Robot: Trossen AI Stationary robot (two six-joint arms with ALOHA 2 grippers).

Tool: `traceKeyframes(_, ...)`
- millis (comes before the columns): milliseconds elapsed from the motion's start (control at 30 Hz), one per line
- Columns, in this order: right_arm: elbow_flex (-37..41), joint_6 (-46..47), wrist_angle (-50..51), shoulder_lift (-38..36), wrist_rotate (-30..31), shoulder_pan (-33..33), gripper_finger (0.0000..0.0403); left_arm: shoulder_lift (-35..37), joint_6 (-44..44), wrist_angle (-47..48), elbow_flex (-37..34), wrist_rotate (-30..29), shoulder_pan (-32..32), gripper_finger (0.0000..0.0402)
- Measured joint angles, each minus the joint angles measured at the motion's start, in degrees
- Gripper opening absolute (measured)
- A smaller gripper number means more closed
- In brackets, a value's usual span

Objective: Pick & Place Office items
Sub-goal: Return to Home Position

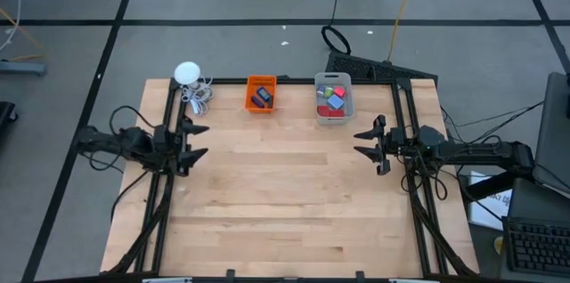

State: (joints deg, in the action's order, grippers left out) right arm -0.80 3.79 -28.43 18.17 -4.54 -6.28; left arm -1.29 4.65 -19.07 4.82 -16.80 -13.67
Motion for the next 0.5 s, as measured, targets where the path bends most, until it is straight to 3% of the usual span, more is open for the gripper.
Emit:
traceKeyframes(167, 0.0, 0.0, 0.0, 0.02, 0.02, 0.02, 0.0171, 0.96, -3.27, 12.47, 3.9, 0.32, 0.0, 0.0318)
traceKeyframes(500, 0.0, 0.0, 0.0, 0.02, 0.0, 0.0, 0.0171, 0.94, -5.21, 10.47, 2.21, 2.04, 0.04, 0.0326)
